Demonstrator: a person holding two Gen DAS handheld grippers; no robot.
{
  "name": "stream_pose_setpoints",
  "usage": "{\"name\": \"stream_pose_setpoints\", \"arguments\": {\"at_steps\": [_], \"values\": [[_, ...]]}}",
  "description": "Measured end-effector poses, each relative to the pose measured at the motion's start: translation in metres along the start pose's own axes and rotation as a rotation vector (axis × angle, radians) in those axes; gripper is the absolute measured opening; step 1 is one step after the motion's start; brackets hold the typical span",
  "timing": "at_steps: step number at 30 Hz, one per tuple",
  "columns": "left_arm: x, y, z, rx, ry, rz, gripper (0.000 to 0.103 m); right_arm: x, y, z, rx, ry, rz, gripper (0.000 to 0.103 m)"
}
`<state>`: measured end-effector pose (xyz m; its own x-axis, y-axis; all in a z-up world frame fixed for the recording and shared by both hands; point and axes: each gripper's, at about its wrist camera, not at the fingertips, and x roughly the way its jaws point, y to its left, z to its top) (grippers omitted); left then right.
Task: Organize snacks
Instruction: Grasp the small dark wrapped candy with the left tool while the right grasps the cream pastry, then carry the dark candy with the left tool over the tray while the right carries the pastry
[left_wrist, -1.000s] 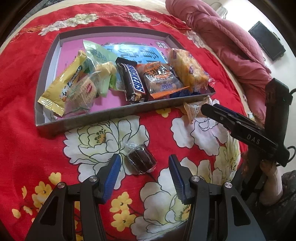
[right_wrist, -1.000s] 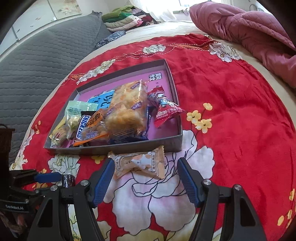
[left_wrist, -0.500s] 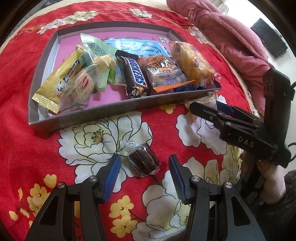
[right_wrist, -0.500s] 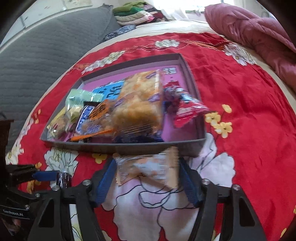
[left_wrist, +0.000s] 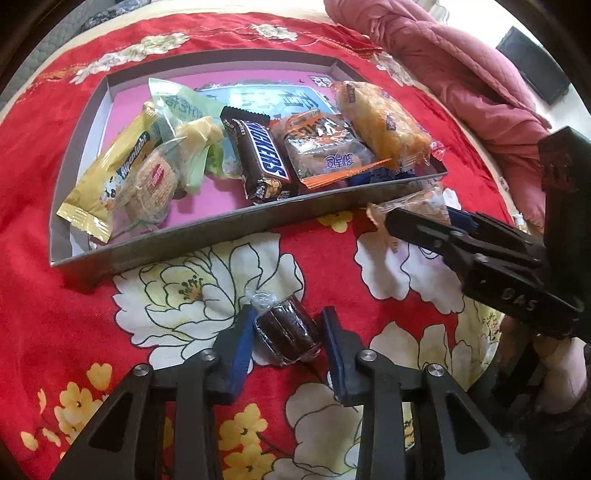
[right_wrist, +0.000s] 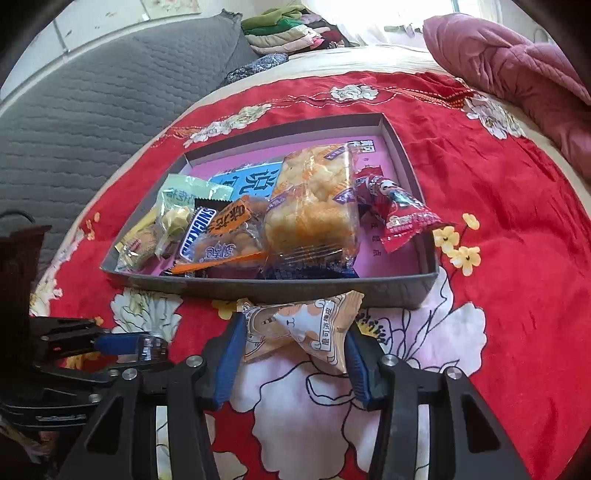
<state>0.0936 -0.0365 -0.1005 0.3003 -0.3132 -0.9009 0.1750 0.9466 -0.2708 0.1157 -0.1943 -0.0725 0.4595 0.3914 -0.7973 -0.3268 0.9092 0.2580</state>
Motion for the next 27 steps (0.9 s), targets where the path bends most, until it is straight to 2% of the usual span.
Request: {"name": "stream_pose_setpoints", "arguments": {"at_steps": [16,27], "values": [[-0.033,0.009,-0.001,-0.024,-0.051,-0.021,0.037,-0.03,0.01,0.003,0.005,-0.045,0.04,0.05],[-0.064,0.011,0.01,-0.045,-0.145,-0.028,0.037,-0.048,0.015,0.02,0.022,-0.104,0.049,0.05]]}}
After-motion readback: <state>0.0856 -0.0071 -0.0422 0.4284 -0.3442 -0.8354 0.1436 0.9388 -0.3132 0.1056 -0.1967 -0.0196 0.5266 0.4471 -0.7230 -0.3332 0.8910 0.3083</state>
